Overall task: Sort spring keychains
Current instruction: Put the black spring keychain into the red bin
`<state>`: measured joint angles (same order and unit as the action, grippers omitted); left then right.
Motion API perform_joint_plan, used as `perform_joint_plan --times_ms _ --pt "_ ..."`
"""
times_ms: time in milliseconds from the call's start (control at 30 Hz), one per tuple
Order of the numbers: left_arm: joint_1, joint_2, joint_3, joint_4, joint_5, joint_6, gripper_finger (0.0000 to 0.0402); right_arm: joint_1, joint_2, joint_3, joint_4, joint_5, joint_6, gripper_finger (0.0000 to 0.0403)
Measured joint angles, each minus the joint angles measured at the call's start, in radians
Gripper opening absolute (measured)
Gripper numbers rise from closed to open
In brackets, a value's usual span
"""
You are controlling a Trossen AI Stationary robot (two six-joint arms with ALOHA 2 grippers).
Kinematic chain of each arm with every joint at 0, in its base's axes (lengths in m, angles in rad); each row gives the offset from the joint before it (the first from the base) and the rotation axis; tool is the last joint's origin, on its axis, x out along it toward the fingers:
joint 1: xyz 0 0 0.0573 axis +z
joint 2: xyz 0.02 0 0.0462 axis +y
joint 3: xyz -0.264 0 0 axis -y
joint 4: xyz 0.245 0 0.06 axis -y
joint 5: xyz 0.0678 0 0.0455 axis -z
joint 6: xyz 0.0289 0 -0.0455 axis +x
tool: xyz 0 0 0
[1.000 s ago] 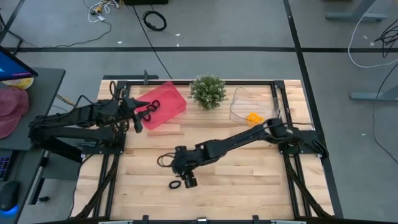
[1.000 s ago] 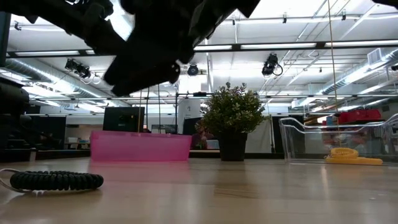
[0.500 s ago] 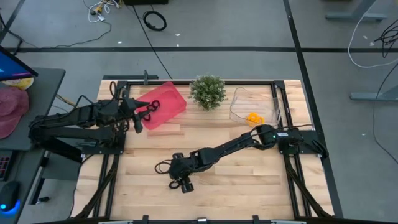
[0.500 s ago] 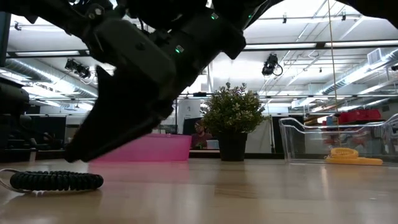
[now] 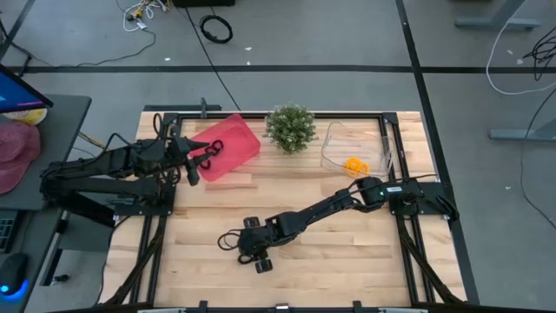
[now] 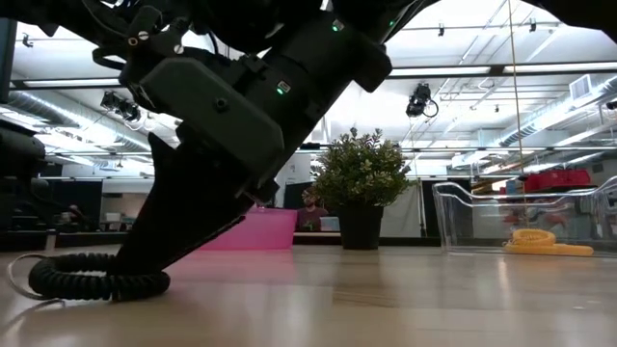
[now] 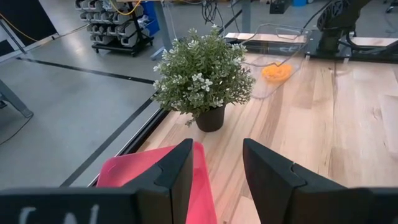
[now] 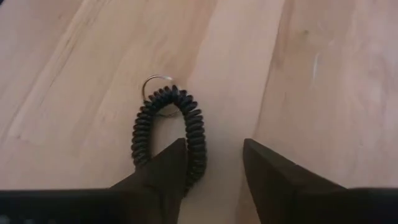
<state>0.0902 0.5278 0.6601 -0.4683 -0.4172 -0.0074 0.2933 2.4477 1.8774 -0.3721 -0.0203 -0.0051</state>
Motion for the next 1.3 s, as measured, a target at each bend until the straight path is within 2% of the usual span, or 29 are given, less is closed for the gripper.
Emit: perform_joint_plan --times_ms 100,233,367,433,567,667,767,900,967,1033,1100,1200,1300 --pt "0.0 0.0 0.0 0.0 0.0 0.0 0.0144 0.001 0.0 0.0 -0.008 0.006 -0.026 0.0113" --pt "0.0 0.0 0.0 0.0 0.0 -0.003 0.0144 -0.011 -0.001 -0.002 -0.023 0.001 -0.065 0.0021" --pt "0.0 0.0 0.0 0.0 0.0 -0.007 0.0144 -0.009 -0.02 -0.006 -0.017 0.026 -0.075 0.0017" --pt "0.0 0.0 0.0 -0.001 0.0 -0.007 0.0144 -0.008 -0.037 -0.01 -0.046 0.101 -0.091 0.0009" --pt "0.0 0.0 0.0 -0.001 0.003 -0.008 0.0144 0.002 -0.099 -0.011 -0.129 0.361 -0.141 0.0007" --pt "0.0 0.002 0.0 0.0 0.003 -0.015 0.0144 0.02 -0.153 -0.01 -0.195 0.644 -0.184 0.0006" --pt "0.0 0.003 0.0 0.003 0.004 -0.035 0.0144 0.038 -0.187 -0.01 -0.181 0.943 -0.288 0.0006" --pt "-0.001 0.014 0.001 0.021 0.05 -0.067 0.0144 0.05 -0.21 -0.008 0.019 1.327 -0.609 0.0005" --pt "-0.001 0.032 0.001 0.05 0.095 -0.082 0.0144 0.046 -0.209 -0.008 0.17 1.419 -0.812 0.0005" --pt "-0.001 0.054 0.001 0.074 0.15 -0.09 0.0144 0.036 -0.209 -0.008 0.308 1.423 -0.964 0.0004" --pt "-0.001 0.08 0.001 0.093 0.209 -0.086 0.0145 0.023 -0.209 -0.008 0.395 1.406 -1.038 0.0004" --pt "-0.001 0.12 0.001 0.11 0.288 -0.076 0.0145 0.008 -0.212 -0.008 0.391 1.388 -1.055 0.0004" --pt "-0.005 0.155 0.001 0.135 0.324 -0.055 0.0145 0.006 -0.218 -0.008 0.368 1.392 -1.046 0.0004"
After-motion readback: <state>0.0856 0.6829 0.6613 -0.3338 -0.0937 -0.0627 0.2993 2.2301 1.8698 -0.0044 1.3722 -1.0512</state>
